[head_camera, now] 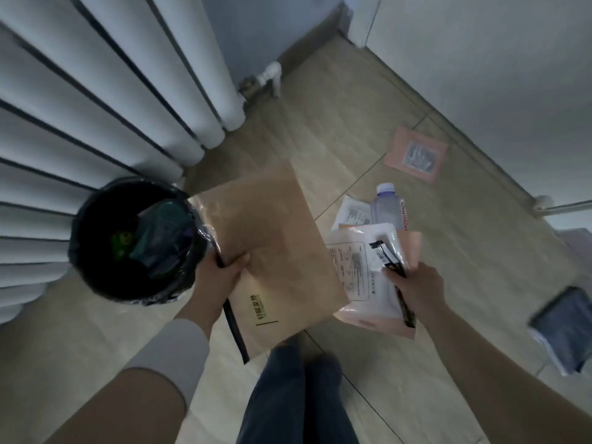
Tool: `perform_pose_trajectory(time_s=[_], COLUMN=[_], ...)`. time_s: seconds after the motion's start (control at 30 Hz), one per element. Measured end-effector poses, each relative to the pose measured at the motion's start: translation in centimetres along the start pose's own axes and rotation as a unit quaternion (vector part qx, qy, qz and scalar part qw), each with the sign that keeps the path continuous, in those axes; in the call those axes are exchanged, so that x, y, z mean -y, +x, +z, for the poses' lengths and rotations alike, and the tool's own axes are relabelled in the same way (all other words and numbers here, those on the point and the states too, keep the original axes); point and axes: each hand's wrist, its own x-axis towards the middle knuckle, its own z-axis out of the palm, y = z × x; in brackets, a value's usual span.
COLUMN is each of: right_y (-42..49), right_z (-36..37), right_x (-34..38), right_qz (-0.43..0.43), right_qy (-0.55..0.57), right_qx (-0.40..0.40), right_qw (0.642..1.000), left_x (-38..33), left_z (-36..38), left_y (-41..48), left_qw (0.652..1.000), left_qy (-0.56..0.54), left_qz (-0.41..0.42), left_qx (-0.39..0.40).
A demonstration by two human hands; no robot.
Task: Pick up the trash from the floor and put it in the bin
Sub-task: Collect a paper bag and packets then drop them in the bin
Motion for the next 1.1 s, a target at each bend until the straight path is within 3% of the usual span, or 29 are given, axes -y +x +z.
perform_pose_trajectory(time_s=[0.23, 0.4, 0.53, 0.7, 0.97, 1.1], right_y=[-7.2, -12.1, -14.6, -15.2, -12.3, -10.6], right_z=[2.0, 5.8, 10.3, 16.4, 24.6, 27.5], right_x=[8.7, 16.0, 21.4, 26.2, 31.0, 33.0], right_qz=[-0.153, -0.212, -0.234, -0.227, -0.148, -0.108], right_qy=[-0.063, -0.105, -0.134, -0.197, -0.262, -0.285], right_qx=[0.041, 0.090, 0.136, 0.156, 0.210, 0.244], right_qw=[0.985, 0.967, 0.953, 0.941, 0.930, 0.921], left_x=[0.0, 0.6, -0.1, -0.5, 0.1, -0.2], left_z=[-8.9, -17.2, -22.7, -25.7, -26.5, -26.4], left_y=[-5.9, -7.7, -5.8, -1.3, 7.9, 11.5], left_qw=[0.989, 0.970, 0.962, 0.966, 0.964, 0.962], left_qy=[-0.099, -0.076, -0.039, 0.028, 0.204, 0.243], left_qz=[-0.015, -0.029, -0.028, -0.026, -0.116, -0.107], left_qx=[-0.113, -0.230, -0.268, -0.254, -0.128, -0.064])
